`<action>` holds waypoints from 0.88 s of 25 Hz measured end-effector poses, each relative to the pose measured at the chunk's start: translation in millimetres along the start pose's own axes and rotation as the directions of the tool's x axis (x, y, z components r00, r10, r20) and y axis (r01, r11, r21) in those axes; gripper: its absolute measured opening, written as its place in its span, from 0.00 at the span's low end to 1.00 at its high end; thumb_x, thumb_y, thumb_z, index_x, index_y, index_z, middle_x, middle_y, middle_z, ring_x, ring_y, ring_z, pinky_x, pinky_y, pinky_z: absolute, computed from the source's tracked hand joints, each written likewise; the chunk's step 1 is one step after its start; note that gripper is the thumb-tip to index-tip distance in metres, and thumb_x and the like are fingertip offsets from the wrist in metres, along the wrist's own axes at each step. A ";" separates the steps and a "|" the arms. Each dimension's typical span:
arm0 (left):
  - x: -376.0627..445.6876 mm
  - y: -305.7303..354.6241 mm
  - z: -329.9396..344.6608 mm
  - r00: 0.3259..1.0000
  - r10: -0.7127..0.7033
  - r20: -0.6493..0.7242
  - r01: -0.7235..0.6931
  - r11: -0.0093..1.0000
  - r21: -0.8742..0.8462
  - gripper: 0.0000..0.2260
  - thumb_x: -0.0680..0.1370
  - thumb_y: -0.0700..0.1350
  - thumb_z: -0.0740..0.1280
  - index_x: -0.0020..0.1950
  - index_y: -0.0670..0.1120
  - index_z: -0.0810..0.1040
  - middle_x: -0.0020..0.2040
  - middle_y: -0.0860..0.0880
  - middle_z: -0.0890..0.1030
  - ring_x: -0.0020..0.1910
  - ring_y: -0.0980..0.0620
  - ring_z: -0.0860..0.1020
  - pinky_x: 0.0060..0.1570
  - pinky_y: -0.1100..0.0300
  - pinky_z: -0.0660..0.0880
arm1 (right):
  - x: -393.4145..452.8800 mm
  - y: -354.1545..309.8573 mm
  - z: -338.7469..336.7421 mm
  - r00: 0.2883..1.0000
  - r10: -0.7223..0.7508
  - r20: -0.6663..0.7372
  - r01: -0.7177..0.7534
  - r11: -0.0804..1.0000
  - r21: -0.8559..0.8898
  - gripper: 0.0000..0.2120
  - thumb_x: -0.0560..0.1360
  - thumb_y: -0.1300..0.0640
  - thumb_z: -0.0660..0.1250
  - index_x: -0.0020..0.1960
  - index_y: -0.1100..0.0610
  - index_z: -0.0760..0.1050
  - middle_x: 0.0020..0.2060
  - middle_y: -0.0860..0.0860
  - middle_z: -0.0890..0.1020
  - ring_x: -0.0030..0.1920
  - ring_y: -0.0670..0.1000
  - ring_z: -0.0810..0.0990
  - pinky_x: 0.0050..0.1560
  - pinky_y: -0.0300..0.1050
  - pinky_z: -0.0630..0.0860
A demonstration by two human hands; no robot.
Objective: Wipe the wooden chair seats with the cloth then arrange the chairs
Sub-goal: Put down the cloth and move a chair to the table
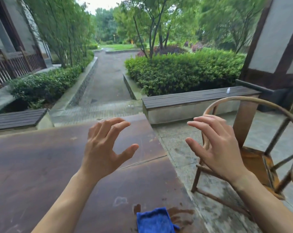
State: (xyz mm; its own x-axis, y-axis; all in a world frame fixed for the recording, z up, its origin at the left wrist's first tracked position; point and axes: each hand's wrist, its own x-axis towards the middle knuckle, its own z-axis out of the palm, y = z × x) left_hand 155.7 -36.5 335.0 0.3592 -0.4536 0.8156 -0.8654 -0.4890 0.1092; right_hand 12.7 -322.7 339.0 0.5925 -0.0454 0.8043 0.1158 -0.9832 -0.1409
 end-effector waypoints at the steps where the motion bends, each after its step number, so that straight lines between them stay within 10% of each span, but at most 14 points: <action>1: 0.6 -0.3 0.7 1.000 0.016 -0.006 -0.016 1.000 0.021 0.26 0.79 0.66 0.61 0.65 0.47 0.75 0.64 0.46 0.78 0.63 0.43 0.75 0.64 0.39 0.69 | -1.4 -0.2 -1.7 1.000 -0.008 -0.005 0.008 0.999 -0.037 0.22 0.77 0.40 0.64 0.63 0.53 0.80 0.62 0.51 0.79 0.68 0.58 0.73 0.64 0.58 0.69; 9: 7.8 1.9 26.2 0.997 0.077 -0.019 -0.075 0.994 0.085 0.29 0.78 0.67 0.60 0.70 0.49 0.73 0.70 0.43 0.75 0.71 0.39 0.71 0.71 0.33 0.60 | -20.5 13.1 -17.7 0.999 0.039 0.026 -0.031 0.968 -0.250 0.24 0.78 0.37 0.61 0.64 0.52 0.79 0.66 0.54 0.78 0.71 0.61 0.70 0.66 0.64 0.67; 22: 21.5 191.3 198.8 0.929 0.323 0.183 -0.225 0.882 -0.415 0.30 0.78 0.68 0.57 0.74 0.51 0.73 0.75 0.47 0.71 0.76 0.44 0.66 0.74 0.36 0.60 | -177.9 89.7 -159.6 0.824 0.566 0.005 -0.430 0.631 -0.646 0.30 0.80 0.32 0.49 0.69 0.48 0.76 0.71 0.52 0.76 0.75 0.56 0.66 0.71 0.62 0.63</action>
State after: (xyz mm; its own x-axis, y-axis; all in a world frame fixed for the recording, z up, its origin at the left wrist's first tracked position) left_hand 67.3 -288.0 260.5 0.1183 -0.7152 0.6888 -0.9886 -0.0201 0.1489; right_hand -209.5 -431.0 275.4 0.5575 -0.5935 0.5804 -0.6967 -0.7147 -0.0617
